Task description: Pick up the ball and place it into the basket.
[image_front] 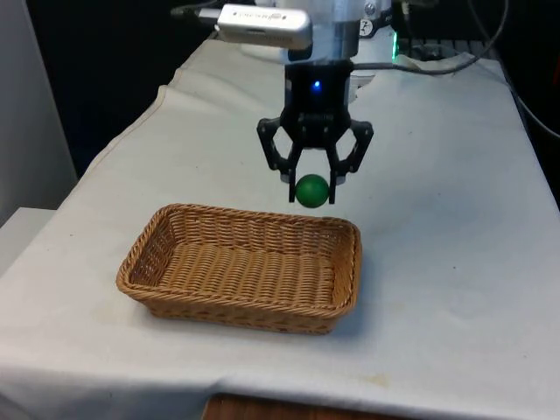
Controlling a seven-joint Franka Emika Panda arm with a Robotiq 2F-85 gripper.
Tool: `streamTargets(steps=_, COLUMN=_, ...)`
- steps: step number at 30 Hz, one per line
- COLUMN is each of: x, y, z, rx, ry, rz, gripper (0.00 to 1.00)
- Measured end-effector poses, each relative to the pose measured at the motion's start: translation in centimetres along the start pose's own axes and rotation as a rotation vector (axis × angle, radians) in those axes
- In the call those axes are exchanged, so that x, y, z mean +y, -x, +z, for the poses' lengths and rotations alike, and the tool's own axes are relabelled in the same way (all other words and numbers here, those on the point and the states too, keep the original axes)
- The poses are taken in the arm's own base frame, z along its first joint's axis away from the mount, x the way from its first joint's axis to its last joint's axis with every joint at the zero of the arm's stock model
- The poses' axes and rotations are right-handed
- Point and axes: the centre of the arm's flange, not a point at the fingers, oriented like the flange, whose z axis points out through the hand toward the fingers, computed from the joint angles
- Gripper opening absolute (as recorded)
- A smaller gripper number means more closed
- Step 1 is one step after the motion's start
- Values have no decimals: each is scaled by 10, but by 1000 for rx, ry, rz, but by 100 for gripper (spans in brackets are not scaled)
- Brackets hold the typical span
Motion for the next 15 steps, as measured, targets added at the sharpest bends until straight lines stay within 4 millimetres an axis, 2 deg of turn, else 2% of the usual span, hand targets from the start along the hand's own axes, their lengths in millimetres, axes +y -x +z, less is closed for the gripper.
streamTargets(steps=15, x=18, y=-4, z=59, rx=8, ry=41, rz=-18, gripper=0)
